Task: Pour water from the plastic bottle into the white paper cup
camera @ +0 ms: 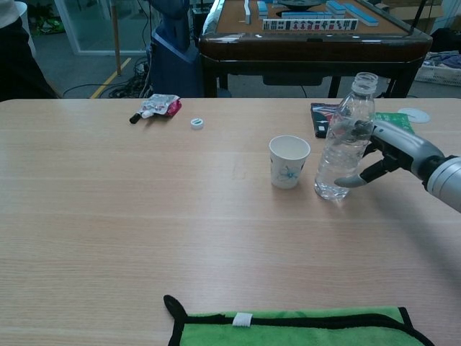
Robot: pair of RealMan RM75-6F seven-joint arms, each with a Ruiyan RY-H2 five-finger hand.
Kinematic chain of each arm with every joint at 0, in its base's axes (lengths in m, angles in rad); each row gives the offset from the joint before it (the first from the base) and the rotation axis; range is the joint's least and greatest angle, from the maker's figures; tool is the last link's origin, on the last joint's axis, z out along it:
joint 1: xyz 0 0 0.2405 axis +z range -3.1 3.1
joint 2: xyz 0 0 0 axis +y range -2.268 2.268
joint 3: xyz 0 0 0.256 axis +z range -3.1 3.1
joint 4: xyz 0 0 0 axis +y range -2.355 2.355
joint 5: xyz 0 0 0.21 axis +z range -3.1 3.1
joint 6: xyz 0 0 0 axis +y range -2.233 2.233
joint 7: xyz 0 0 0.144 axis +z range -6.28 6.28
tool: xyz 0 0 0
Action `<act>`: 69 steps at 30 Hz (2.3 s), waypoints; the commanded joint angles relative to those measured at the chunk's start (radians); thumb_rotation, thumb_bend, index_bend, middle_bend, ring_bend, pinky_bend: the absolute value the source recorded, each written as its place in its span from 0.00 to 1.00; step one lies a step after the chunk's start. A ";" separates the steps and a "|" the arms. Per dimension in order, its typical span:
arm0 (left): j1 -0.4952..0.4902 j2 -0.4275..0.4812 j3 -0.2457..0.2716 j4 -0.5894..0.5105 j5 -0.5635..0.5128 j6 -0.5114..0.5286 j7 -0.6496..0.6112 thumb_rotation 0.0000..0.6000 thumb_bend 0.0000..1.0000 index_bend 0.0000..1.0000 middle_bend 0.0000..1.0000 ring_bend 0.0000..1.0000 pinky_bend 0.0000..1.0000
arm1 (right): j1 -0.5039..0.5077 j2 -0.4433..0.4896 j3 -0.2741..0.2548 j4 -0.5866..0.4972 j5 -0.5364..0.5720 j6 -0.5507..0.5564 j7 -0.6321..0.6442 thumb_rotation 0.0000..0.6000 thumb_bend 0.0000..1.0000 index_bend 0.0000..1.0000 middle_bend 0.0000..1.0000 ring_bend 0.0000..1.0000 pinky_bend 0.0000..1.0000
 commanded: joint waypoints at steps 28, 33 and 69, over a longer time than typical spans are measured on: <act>0.001 0.004 -0.001 -0.003 -0.005 -0.005 -0.005 1.00 0.21 0.30 0.29 0.42 0.59 | 0.003 -0.014 0.003 0.020 -0.003 0.043 -0.036 1.00 0.29 0.45 0.48 0.36 0.34; 0.000 0.005 -0.002 -0.005 -0.004 -0.005 -0.005 1.00 0.21 0.30 0.29 0.42 0.59 | 0.006 0.041 0.008 -0.046 0.002 0.044 -0.105 1.00 0.29 0.47 0.50 0.38 0.36; 0.005 0.026 -0.013 -0.024 -0.009 0.011 -0.012 1.00 0.21 0.30 0.29 0.42 0.59 | 0.114 0.302 0.023 -0.450 0.414 -0.043 -1.049 1.00 0.30 0.55 0.58 0.46 0.48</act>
